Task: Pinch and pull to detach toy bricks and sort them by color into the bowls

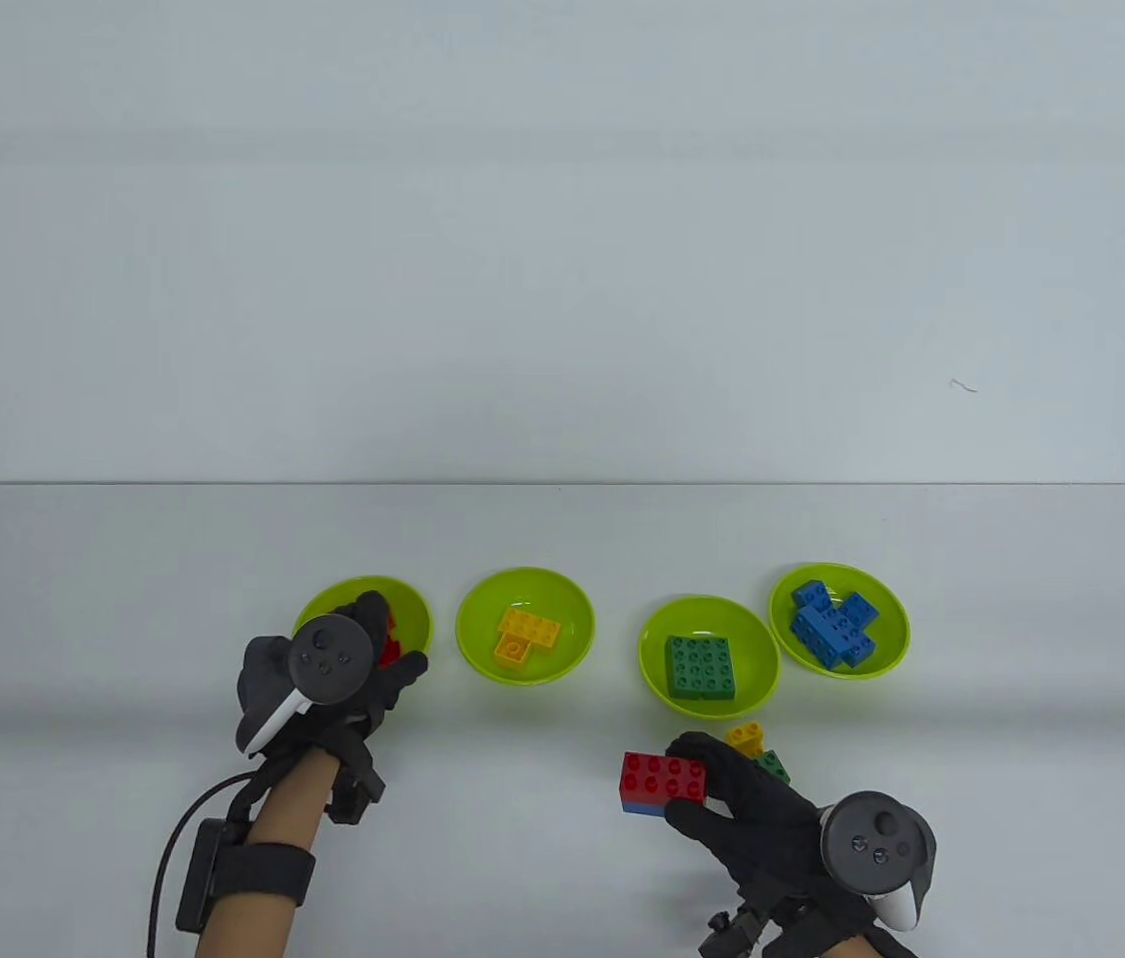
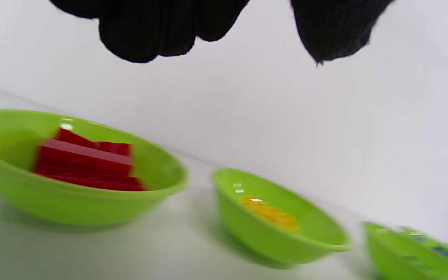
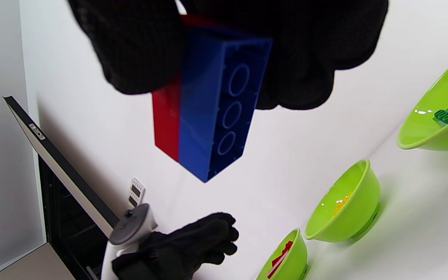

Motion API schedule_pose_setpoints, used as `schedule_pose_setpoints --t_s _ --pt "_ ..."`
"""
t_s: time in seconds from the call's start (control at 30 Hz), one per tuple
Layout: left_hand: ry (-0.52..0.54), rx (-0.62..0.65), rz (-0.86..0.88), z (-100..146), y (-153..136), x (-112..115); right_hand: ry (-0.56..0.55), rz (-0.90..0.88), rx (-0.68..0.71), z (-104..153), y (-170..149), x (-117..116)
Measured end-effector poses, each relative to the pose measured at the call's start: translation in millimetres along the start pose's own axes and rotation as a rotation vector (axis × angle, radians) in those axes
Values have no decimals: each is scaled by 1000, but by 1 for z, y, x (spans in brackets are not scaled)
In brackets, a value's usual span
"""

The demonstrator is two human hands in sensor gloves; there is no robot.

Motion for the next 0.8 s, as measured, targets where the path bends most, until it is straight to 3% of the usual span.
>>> schedule_pose_setpoints --t_s 0.23,0.37,0.57,0.8 --pt "-70 355 270 38 107 24 8 -32 8 0 4 -1" --pt "-138 460 397 51 139 51 14 -52 12 0 5 -2" --pt "-162 518 439 58 155 82 11 -85 5 1 6 -1" --pt "-95 556 362 72 163 87 47 -108 5 4 5 -7"
Point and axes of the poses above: the tracker on the back of each hand, its own y axis roughly to the thumb side, its own z axis roughly from the fingertips to the wrist, x = y × z, the point moved 4 cm from there along -z, roughly from the wrist to the fingertips, and after that the axes turned 8 degrees about z, right-handed, at the moved point
